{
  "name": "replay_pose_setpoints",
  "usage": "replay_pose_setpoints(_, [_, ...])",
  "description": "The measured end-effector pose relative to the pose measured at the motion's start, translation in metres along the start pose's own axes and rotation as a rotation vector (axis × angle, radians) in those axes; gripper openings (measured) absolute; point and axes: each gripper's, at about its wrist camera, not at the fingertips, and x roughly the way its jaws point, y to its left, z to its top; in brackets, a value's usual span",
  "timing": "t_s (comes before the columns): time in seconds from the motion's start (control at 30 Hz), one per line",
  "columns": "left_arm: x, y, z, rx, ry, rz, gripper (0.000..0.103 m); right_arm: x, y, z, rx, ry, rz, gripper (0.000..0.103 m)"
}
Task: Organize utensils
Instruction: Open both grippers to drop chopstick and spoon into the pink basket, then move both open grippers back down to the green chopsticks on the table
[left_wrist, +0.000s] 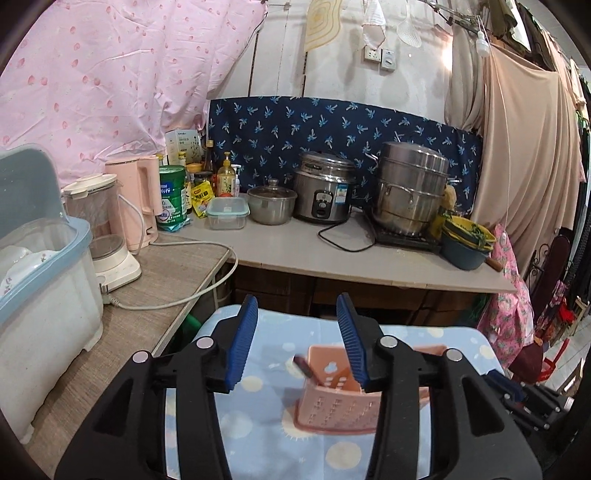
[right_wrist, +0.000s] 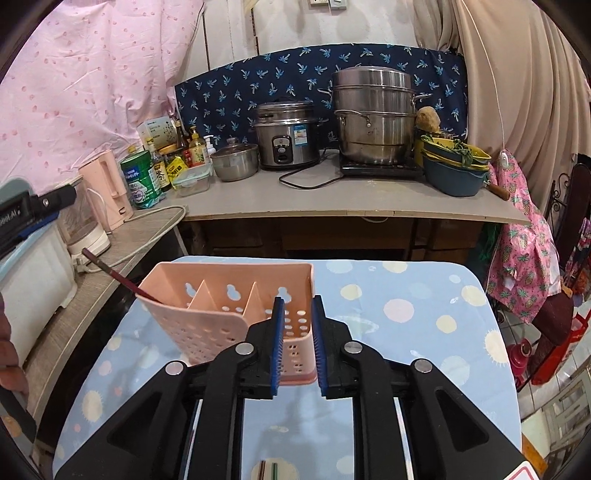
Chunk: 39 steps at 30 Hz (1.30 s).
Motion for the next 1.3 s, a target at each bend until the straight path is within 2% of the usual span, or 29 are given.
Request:
replay_pose_setpoints(0.23, [-0.025,0.008,-0.039,0.015,0.080,0.010,0.048,-0.032,0.000,-0.032,0.008,0.018,0.011,0.019])
replay_pose_setpoints(0.47, [-0.053,0.013,-0.091,0.034,0.165,0.006,0.048,-0.067,0.001,-0.076,-0.013,0.048,0.003,0.025])
replay_pose_setpoints(0.83, [-0.087,0.014,-0.188,0.074,0.344,0.007,0.048,-0.098,0.002,-0.169,-0.023,0.189,0.000,0.026])
replay_pose_setpoints(1.03, [-0.096,0.011,-0.217,0.079,0.395,0.005,0.048,-0.103,0.003,-0.207,-0.023,0.252,0.003,0.026])
replay_pose_setpoints(1.3, [-0.108,0.012,-0.240,0.081,0.438,0.005,0.048,-0.106,0.011,-0.232,-0.035,0.290,0.011,0.027])
